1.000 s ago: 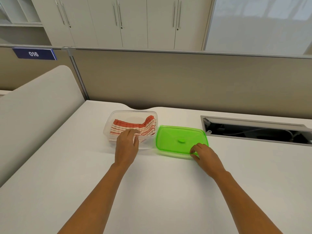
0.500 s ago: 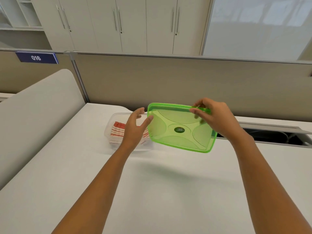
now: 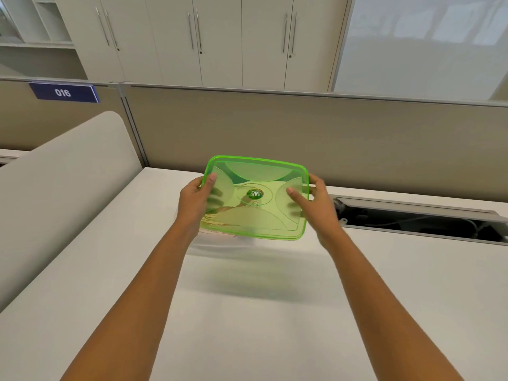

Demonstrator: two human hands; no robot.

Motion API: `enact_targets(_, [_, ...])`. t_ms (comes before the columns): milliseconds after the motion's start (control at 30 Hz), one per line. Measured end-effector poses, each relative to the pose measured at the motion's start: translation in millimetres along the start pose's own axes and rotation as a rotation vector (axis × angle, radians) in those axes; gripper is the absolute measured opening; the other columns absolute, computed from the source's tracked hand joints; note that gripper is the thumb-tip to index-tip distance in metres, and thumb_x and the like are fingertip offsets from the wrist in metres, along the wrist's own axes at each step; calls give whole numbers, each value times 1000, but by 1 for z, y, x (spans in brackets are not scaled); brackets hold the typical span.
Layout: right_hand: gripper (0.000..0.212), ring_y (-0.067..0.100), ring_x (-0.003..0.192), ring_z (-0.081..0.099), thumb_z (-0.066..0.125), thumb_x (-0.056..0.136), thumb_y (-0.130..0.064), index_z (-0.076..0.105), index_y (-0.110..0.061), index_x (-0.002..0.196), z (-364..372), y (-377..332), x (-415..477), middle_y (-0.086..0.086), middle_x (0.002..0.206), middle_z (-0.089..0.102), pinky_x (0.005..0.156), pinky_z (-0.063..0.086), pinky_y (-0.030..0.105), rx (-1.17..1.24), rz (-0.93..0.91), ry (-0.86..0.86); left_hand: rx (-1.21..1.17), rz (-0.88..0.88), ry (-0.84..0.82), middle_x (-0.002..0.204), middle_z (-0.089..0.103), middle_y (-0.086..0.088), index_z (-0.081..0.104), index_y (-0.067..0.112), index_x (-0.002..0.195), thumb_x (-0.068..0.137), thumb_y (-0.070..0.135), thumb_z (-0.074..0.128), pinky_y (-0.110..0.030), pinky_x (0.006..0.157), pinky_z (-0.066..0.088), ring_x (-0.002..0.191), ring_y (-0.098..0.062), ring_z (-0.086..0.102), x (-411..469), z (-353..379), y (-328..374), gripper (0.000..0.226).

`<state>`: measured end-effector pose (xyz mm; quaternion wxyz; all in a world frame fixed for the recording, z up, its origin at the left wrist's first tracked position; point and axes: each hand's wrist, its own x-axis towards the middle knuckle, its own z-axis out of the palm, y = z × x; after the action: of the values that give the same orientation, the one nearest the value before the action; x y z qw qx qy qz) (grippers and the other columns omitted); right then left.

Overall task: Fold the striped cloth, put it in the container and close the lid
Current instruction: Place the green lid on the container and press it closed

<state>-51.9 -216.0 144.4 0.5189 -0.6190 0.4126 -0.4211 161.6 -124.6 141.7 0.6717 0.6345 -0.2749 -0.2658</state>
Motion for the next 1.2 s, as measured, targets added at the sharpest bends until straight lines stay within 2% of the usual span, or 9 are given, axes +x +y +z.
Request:
enact_targets(100, [57,20,79,65,67,85,-22,43,-19,137,21,15,6,10,124,57,52,53,15,11,51,46,118,8,87,78,61,6,66,18,107,88,33,59,-25,55,50,64,-10,60,19,-11,-7,26])
enact_targets(167, [62,25,100,61,65,87,-21,36,-16,142,31,20,11,11,132,53,69,57,23,-53,94,69,192,20,121,84,63,3,64,17,115,89,28,57,-28,62,49,60,-8,59,26,-16,-11,28])
enact_targets(233, [62,30,117,55,62,88,-22,36,-13,143,42,25,18,13,137,50,94,51,39,-124,137,73,272,25,146,98,66,-7,63,16,118,90,24,56,-32,74,49,75,-17,60,34,-20,-16,31])
enact_targets(400, [55,33,125,49,58,91,-24,39,-8,140,67,29,35,15,138,50,105,41,43,-288,175,34,482,31,193,123,64,-15,61,7,122,92,18,51,-35,99,41,116,-30,55,51,-25,-27,34])
enact_targets(567, [48,34,125,48,53,93,-28,45,-2,133,85,36,45,18,133,54,102,42,40,-490,184,-34,651,80,203,127,60,-21,59,1,124,94,16,49,-37,100,40,120,-36,52,59,-31,-39,35])
enact_targets(733, [50,35,122,50,52,93,-30,44,1,131,98,43,51,19,129,57,101,42,40,-576,178,-73,770,-12,251,133,49,-21,59,6,124,93,24,50,-45,102,36,126,-38,41,69,-37,-49,37])
enact_targets(900, [40,36,119,51,51,94,-30,51,0,121,105,48,55,18,123,60,95,43,38,-609,176,-77,676,-52,204,132,56,-19,58,2,125,93,19,49,-38,103,37,126,-35,47,76,-44,-55,37])
enact_targets(1033, [39,36,118,51,50,94,-28,52,0,121,110,50,59,18,123,60,96,42,39,-598,165,-55,666,-63,231,120,65,-19,66,0,110,93,12,44,-33,84,42,103,-36,54,81,-47,-55,31])
enact_targets(1200, [37,33,119,52,50,95,-23,52,-4,126,108,52,62,15,127,60,96,42,37,-481,201,26,579,-132,276,126,63,-16,66,3,112,92,15,48,-30,89,42,118,-34,52,91,-47,-54,30])
